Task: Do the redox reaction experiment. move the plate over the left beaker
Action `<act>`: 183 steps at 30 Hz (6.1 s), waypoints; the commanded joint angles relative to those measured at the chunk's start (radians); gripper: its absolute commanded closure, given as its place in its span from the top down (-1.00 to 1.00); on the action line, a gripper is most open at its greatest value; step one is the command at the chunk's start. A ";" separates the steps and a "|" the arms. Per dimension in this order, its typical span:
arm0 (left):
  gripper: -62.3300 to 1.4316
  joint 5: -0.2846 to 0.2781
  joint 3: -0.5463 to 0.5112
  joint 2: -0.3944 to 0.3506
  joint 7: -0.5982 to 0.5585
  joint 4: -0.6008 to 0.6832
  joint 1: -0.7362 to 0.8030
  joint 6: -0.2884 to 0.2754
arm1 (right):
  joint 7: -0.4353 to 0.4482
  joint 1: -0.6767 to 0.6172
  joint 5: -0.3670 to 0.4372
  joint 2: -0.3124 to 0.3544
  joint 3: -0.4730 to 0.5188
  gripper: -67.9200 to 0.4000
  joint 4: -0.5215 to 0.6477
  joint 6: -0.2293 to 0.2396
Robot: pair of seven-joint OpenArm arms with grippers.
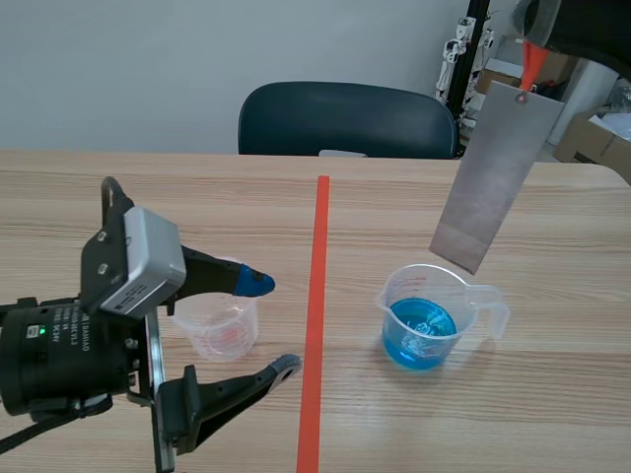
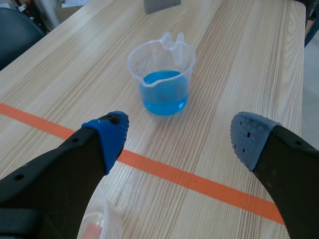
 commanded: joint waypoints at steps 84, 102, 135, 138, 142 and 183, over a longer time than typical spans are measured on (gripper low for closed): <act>1.00 -0.110 -1.029 0.094 -0.639 0.040 1.176 0.051 | -1.207 0.367 -0.405 -1.293 0.079 -0.99 0.068 -0.026; 1.00 -0.110 -1.029 0.095 -0.639 0.040 1.176 0.051 | -1.147 0.447 -0.450 -1.339 -0.074 -0.99 -0.014 -0.084; 1.00 -0.110 -1.029 0.094 -0.639 0.040 1.176 0.051 | -1.080 0.483 -0.499 -1.329 -0.210 -0.99 -0.045 -0.207; 1.00 -0.110 -1.029 0.094 -0.639 0.040 1.176 0.051 | -1.099 0.483 -0.467 -1.329 -0.210 -0.99 -0.045 -0.207; 1.00 -0.110 -1.029 0.094 -0.639 0.040 1.176 0.051 | -1.104 0.483 -0.456 -1.329 -0.210 -0.99 -0.045 -0.207; 1.00 -0.110 -1.029 0.094 -0.639 0.040 1.176 0.051 | -1.119 0.483 -0.457 -1.329 -0.210 -0.99 -0.045 -0.207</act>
